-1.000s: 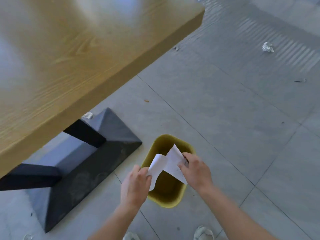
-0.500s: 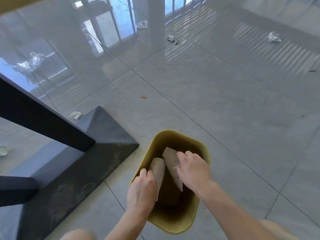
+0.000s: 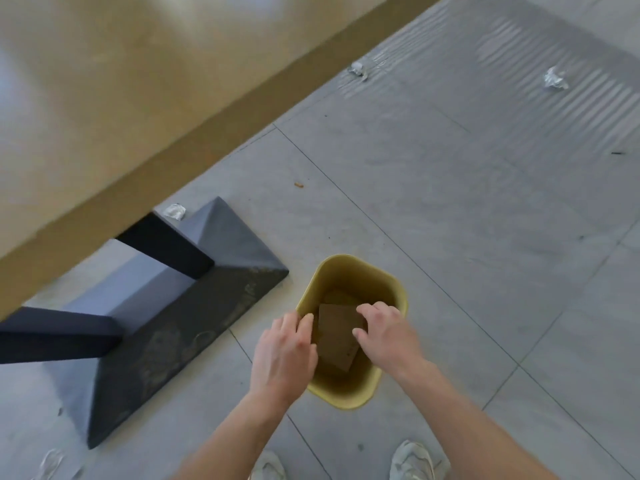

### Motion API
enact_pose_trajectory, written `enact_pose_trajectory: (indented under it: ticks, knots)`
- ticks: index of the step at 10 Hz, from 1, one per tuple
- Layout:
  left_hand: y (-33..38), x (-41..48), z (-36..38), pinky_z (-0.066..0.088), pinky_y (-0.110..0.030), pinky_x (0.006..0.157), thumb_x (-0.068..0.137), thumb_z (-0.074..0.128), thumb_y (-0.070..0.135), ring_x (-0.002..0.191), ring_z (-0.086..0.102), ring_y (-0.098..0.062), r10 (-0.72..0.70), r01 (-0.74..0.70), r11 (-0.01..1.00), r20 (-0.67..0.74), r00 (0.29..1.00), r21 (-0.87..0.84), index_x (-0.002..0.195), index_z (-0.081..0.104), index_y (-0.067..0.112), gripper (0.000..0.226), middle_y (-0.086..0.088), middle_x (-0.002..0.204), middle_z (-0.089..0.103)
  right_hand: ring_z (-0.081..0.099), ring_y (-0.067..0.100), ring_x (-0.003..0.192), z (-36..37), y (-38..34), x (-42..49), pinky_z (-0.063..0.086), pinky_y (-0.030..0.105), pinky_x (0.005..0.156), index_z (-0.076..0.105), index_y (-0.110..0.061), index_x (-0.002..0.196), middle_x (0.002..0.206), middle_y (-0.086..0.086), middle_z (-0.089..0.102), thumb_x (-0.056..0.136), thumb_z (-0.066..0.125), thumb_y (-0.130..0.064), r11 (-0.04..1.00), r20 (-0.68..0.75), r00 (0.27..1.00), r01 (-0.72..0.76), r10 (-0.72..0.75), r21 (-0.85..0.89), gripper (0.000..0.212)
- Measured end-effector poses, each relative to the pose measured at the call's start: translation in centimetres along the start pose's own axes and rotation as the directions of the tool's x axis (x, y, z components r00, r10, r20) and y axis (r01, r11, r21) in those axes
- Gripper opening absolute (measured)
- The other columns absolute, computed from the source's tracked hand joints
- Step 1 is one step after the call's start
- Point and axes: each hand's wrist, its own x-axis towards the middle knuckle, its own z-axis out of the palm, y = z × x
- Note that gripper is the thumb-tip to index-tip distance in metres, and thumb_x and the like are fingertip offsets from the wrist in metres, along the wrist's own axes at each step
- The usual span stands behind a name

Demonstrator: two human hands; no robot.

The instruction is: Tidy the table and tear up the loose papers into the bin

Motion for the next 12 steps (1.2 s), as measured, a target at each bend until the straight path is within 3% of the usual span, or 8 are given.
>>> enact_pose_trajectory:
  ticks: [3,7,10,12]
  knots:
    - [3.4,-2.4,-9.0,0.040,-0.043,0.110,0.094,0.046,0.036,0.126,0.046,-0.027,0.008,-0.019,0.990,0.074,0.997,0.143,0.134,0.045,0.018,0.044,-0.006,0.132,0.052,0.054,0.026,0.112,-8.0,-4.7,-4.5,0.048,0.038,0.084,0.054,-0.023,0.127,0.117,0.001,0.059,0.095,0.057,-0.040,0.999,0.066,0.998,-0.005,0.008,-0.054,0.037]
    - [6.4,-5.9,-17.0,0.044,-0.039,0.100,0.091,0.043,0.033,0.109,0.048,-0.023,-0.042,0.026,0.982,0.086,0.995,0.189,0.123,0.050,0.018,0.036,-0.003,0.118,0.054,0.052,0.028,0.118,-17.2,-6.5,-9.6,0.050,0.042,0.091,0.053,-0.021,0.124,0.120,0.004,0.057,0.095,0.055,-0.040,0.998,0.123,0.992,-0.016,0.024,-0.067,0.034]
    - [9.0,-11.4,-25.3,0.031,-0.049,0.114,0.095,0.046,0.035,0.137,0.039,-0.029,-0.137,0.131,0.986,0.046,0.990,0.101,0.138,0.043,0.019,0.046,-0.007,0.142,0.049,0.049,0.029,0.124,-25.2,-10.9,-15.4,0.048,0.044,0.093,0.048,-0.021,0.137,0.132,0.006,0.054,0.097,0.051,-0.041,0.984,0.146,0.987,0.092,-0.070,-0.149,0.045]
    - [8.3,-16.6,-31.0,0.027,-0.049,0.119,0.097,0.046,0.040,0.145,0.029,-0.030,-0.212,0.214,0.962,-0.032,0.977,0.167,0.148,0.032,0.017,0.057,-0.009,0.152,0.040,0.056,0.022,0.108,-29.4,-15.5,-18.1,0.049,0.034,0.081,0.051,-0.024,0.131,0.121,0.002,0.060,0.097,0.051,-0.043,0.940,0.042,0.959,0.282,-0.279,-0.193,0.039]
